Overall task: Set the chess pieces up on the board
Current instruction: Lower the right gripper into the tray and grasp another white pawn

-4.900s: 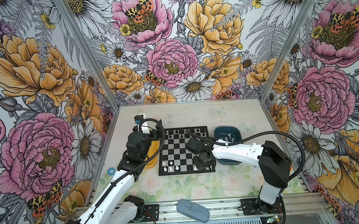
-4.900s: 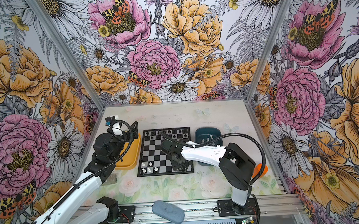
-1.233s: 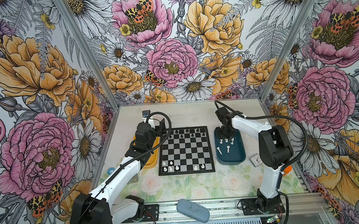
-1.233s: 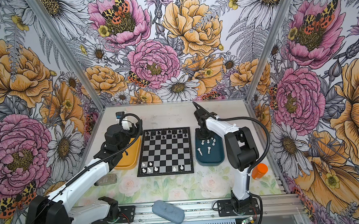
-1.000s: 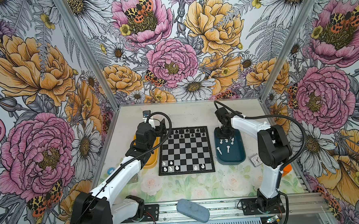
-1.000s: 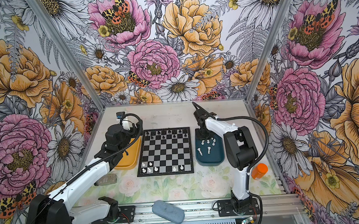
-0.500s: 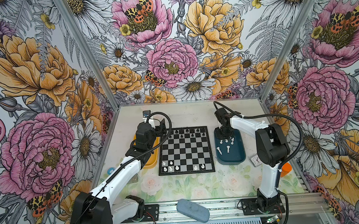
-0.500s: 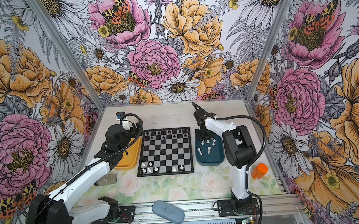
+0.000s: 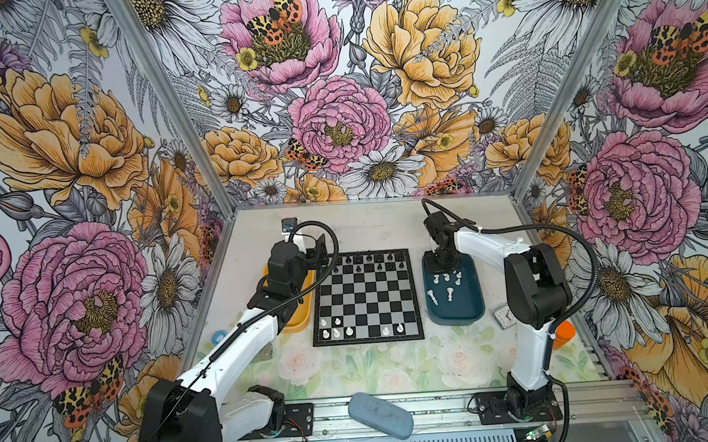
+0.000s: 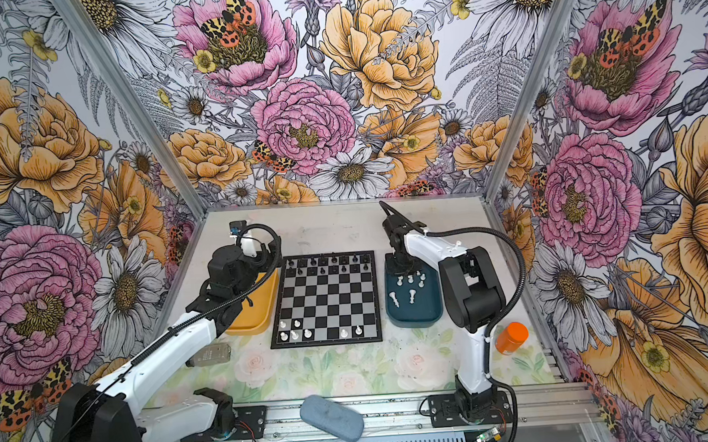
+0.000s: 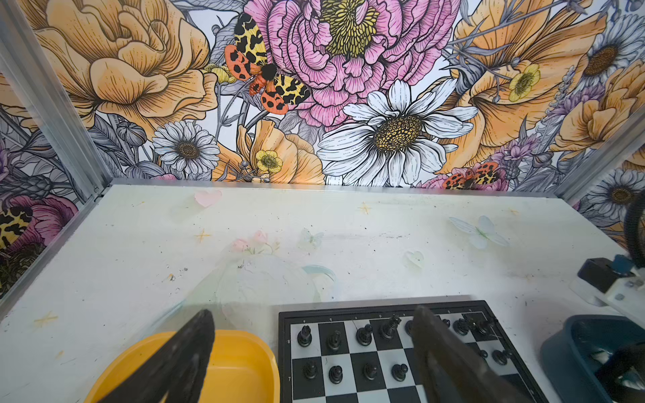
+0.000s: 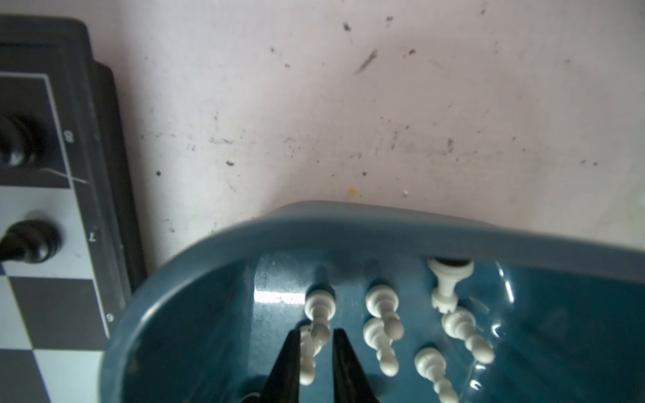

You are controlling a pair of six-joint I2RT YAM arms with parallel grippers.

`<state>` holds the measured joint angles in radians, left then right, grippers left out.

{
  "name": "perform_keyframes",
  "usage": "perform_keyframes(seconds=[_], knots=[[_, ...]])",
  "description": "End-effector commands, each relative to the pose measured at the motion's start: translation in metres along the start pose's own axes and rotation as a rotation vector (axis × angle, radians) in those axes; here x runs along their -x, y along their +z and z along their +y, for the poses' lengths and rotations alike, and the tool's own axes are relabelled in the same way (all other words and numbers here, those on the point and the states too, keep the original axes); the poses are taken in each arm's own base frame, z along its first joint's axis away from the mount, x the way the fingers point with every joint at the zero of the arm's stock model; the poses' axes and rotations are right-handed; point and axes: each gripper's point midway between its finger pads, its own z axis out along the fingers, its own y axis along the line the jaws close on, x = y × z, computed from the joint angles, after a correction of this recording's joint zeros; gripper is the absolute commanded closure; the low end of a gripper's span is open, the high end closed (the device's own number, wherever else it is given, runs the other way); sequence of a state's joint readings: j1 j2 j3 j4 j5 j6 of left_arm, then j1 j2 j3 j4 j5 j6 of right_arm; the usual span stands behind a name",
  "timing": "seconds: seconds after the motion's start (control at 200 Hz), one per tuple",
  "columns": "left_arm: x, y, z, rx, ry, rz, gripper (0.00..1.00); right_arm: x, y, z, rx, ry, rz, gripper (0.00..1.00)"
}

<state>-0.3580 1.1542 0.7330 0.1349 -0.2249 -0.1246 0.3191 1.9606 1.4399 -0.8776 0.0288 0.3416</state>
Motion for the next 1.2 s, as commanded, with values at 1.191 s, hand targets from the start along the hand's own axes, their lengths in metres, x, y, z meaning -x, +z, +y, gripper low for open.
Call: perform_keyframes(seconds=[1.191], knots=[[0.017, -0.013, 0.002, 0.008, -0.01, -0.054, 0.11, 0.014, -0.058, 0.001, 0.021, 0.016, -0.129, 1.0]])
